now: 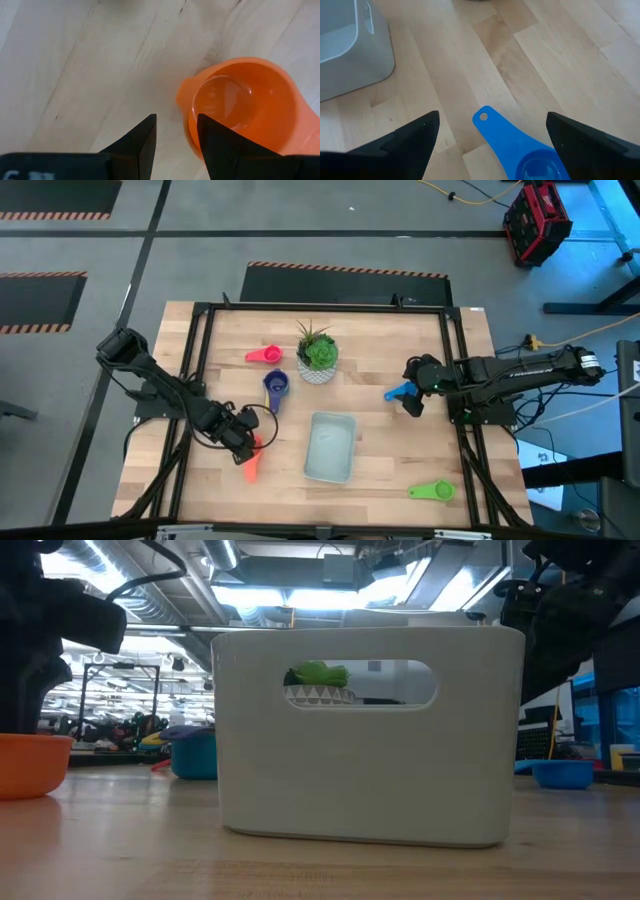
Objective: Nest measuring cups in basket
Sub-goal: Stack the orange measuring cup on top of the purple measuring cup
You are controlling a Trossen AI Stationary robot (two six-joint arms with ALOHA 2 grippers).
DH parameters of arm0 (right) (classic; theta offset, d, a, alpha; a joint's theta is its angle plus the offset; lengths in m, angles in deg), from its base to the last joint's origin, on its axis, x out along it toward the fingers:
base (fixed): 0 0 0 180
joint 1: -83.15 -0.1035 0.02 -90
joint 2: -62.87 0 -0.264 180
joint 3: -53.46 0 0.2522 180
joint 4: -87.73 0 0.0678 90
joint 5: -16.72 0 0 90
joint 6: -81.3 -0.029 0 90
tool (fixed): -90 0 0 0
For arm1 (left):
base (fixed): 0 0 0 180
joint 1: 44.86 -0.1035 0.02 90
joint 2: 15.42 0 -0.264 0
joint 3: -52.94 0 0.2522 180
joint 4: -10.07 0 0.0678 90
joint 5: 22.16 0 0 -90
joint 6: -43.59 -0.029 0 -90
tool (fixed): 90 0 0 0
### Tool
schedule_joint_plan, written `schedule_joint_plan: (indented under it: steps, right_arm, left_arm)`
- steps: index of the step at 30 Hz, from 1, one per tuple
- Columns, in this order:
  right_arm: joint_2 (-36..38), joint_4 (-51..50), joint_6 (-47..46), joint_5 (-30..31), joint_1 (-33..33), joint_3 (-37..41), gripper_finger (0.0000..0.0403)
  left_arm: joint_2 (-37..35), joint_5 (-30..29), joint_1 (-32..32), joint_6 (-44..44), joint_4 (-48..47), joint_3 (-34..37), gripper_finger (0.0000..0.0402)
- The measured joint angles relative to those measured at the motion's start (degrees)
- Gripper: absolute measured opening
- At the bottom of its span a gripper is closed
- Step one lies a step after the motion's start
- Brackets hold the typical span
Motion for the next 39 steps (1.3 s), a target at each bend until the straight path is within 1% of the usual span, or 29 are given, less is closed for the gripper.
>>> schedule_joint_plan:
  steps: [7, 10, 20, 28, 35, 39]
  right_arm:
    - [0.00, 0.00, -0.02, -0.02, 0.00, 0.00, 0.0370]
    - [0.00, 0.00, -0.12, -0.05, 0.00, 0.00, 0.0370]
    - [0.00, 0.00, -0.08, -0.07, 0.00, 0.00, 0.0370]
    - [0.00, 0.00, -0.06, -0.07, 0.01, 0.00, 0.0370]
    - [0.00, 0.00, -0.06, -0.07, 0.00, -0.02, 0.0370]
    - [0.00, 0.00, -0.03, -0.07, 0.00, -0.02, 0.0370]
  left_arm:
    - [0.00, -1.40, -0.02, -0.30, 0.06, 0.00, 0.0134]
    - [0.00, -2.03, -0.02, -0.43, 0.04, 0.00, 0.0126]
    - [0.00, -2.40, -0.02, -0.45, 0.01, 0.00, 0.0067]
    - [-0.03, -2.44, -0.02, -0.46, 0.04, 0.00, 0.0009]
    - [-0.06, -2.43, -0.02, -0.61, 0.53, 0.00, 0.0010]
    - [-0.54, -2.09, -0.02, -3.42, 2.25, -0.17, 0.0005]
